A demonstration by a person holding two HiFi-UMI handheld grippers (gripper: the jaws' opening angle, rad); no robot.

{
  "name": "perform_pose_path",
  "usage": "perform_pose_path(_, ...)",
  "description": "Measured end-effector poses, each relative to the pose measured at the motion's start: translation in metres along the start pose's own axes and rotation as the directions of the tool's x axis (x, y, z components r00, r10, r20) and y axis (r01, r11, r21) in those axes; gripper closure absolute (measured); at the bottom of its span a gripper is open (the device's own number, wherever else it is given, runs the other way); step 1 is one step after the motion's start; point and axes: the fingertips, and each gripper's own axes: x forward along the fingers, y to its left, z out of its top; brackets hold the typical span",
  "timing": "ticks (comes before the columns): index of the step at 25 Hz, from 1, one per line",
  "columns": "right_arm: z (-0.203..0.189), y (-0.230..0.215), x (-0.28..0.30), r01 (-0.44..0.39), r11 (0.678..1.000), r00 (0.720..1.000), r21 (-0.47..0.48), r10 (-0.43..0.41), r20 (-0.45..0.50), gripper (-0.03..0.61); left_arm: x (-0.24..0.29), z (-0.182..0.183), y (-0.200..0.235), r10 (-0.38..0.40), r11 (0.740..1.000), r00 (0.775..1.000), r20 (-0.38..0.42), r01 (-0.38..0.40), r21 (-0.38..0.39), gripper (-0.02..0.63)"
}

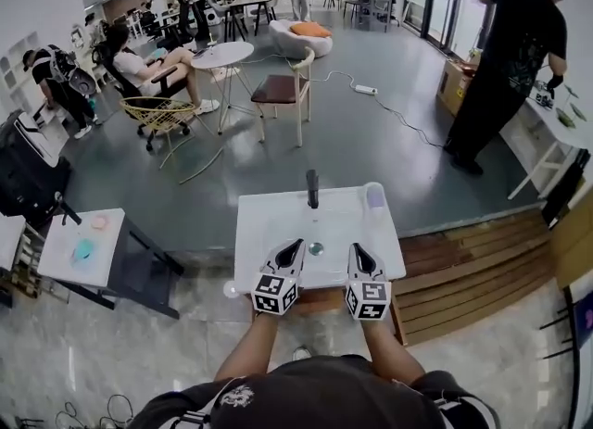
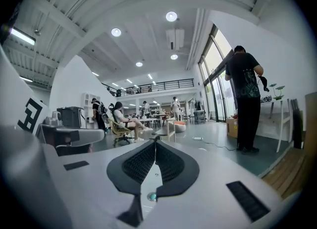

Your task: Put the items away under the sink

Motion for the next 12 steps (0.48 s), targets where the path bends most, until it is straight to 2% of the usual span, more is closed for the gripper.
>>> perform_pose_path(7, -0.016, -0.01, 0.026, 0.013, 1.0, 0.999, -0.004, -0.013, -0.049, 0.553, 0.016, -0.007, 0.016, -0.013, 1.0, 1.0, -0.011, 0.013, 0.003, 0.606)
perform_pose_path(12, -0.018, -0.028, 0.049, 0.025, 0.999, 0.999, -0.038, -0.026, -0.035, 0.554, 0.043, -0.014, 0.024, -0.027, 0.998, 1.0, -0.011, 0.026, -0.054, 0.606)
